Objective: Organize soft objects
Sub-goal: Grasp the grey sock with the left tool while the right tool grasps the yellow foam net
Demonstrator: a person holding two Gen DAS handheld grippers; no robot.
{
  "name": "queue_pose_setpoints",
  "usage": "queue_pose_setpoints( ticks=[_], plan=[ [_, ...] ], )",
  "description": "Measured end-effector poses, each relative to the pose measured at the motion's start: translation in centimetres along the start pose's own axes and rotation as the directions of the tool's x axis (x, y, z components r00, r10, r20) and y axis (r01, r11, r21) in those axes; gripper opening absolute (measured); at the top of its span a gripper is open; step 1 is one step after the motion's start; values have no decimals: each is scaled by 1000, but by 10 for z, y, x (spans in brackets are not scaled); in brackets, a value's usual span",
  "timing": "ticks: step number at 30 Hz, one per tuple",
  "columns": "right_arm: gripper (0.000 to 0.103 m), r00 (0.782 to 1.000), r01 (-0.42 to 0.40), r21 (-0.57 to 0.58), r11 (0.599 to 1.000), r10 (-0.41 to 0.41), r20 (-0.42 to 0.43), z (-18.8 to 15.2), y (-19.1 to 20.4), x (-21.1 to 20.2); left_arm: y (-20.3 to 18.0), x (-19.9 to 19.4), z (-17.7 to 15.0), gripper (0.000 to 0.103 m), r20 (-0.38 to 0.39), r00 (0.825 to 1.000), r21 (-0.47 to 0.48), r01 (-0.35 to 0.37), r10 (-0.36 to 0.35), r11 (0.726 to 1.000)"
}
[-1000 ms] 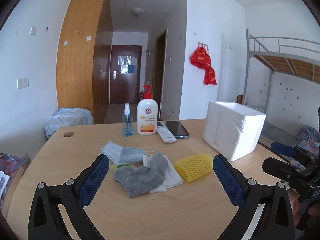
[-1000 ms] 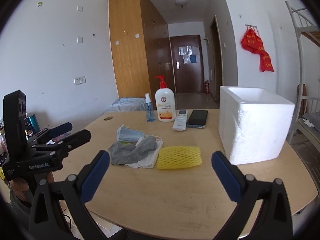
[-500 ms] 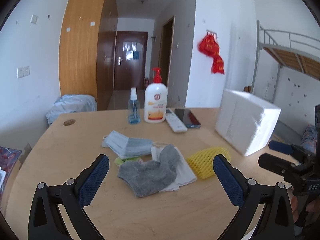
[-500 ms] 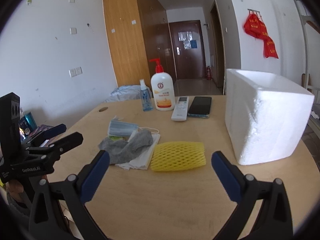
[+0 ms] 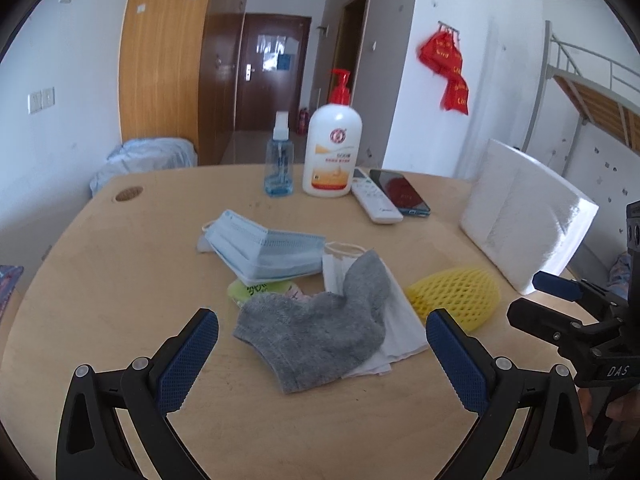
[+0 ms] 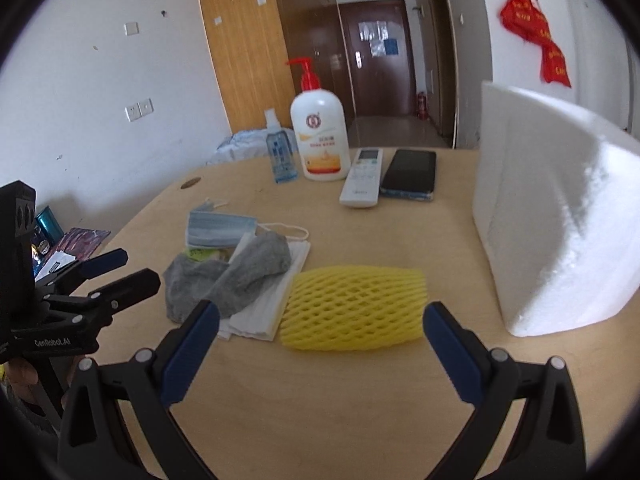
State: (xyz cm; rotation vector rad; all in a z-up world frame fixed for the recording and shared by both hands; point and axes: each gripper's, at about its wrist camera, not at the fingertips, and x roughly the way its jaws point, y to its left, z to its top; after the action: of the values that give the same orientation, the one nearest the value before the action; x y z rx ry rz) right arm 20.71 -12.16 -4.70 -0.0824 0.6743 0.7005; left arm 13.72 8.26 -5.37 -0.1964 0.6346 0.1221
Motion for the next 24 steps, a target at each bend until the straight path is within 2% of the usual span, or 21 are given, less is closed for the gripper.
queue_pose_setpoints(
  ticks=[2,6,11,13,14,16,17,20,24],
  plan=[
    [103,1000,-7,4,1000,7,-24,2,-4,9,1,7,1,103,-20,1000,-8,-2,2,1000],
    [103,998,36,-7,999,-36,-56,5,-7,21,3,22,3,103,-57,998,-15,-11,10,1000],
    [103,993,36,5,999,-35,-109,5,-14,40,3,39,3,102,-106,994,-16,-14,12,1000],
    [102,991,38,7,999,-37,-127,4,-16,45,4,44,3,99,-123,992,-14,-19,17,1000],
    [99,991,40,6,999,-39,-131,4,-17,48,5,45,2,97,-129,992,-18,-18,15,1000],
    [72,989,34,4,999,-33,-143,4,-17,51,8,50,2,92,-146,989,-31,-12,7,999],
    [68,988,26,7,1000,-24,-151,4,-18,52,8,53,2,85,-153,988,-35,-10,5,999],
    [68,983,28,7,1000,-26,-182,4,-19,60,11,60,0,80,-184,983,-44,-6,-2,999],
    [68,979,47,-11,999,-48,-197,1,-19,64,11,61,-1,74,-185,983,-37,-15,8,999]
  ],
)
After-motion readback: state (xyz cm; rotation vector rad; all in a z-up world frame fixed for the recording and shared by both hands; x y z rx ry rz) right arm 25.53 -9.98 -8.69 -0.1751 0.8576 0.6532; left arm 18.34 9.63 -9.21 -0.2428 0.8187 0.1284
